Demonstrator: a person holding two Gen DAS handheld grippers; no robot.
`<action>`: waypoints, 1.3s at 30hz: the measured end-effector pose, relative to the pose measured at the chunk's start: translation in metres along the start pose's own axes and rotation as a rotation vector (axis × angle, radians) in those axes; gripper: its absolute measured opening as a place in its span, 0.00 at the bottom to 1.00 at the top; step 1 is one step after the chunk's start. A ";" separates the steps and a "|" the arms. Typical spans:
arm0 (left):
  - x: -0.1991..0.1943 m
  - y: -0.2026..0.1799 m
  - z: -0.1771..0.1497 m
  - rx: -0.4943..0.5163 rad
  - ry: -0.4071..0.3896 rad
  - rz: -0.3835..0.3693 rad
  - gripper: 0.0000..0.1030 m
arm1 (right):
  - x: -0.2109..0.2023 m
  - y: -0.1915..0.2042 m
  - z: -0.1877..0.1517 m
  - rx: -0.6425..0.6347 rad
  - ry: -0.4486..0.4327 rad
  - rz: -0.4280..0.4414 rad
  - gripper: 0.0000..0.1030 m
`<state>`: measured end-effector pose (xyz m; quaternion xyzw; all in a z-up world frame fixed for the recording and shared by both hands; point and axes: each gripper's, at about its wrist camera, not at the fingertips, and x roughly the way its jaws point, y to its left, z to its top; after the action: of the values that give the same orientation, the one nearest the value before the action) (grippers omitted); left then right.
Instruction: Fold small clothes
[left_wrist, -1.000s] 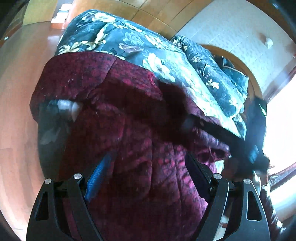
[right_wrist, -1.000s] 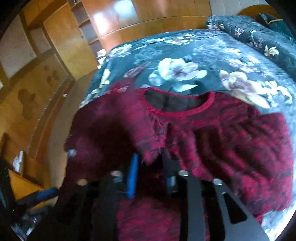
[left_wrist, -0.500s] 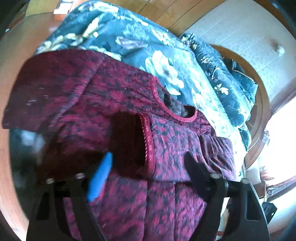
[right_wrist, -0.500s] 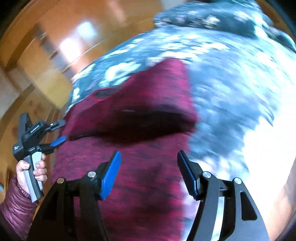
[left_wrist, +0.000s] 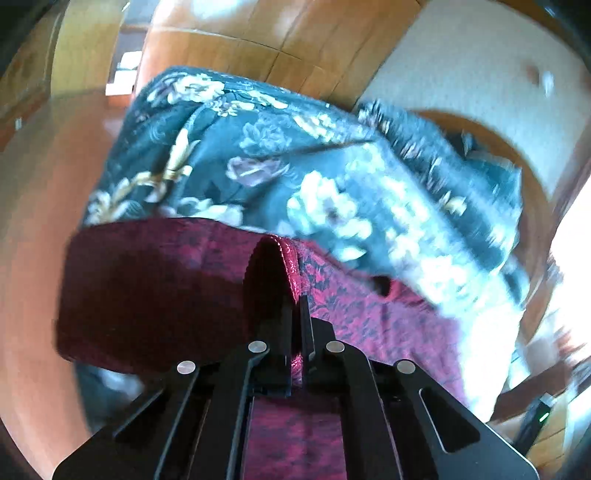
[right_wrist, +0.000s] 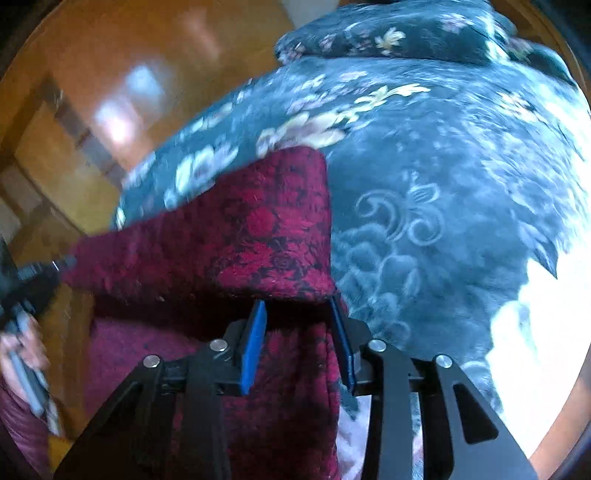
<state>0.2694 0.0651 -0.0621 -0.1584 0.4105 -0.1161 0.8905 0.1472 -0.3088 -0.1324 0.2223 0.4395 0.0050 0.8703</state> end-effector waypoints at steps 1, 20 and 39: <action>0.005 0.002 -0.006 0.021 0.018 0.035 0.02 | 0.005 0.000 -0.003 -0.006 0.041 0.021 0.31; 0.054 0.032 -0.036 0.026 0.137 0.187 0.02 | 0.069 0.047 0.033 -0.127 0.044 -0.114 0.42; -0.060 0.269 -0.111 -0.814 -0.048 -0.056 0.57 | 0.073 0.063 0.006 -0.259 -0.086 -0.242 0.44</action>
<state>0.1664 0.3132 -0.1903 -0.5116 0.3976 0.0355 0.7609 0.2084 -0.2396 -0.1606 0.0537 0.4213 -0.0527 0.9038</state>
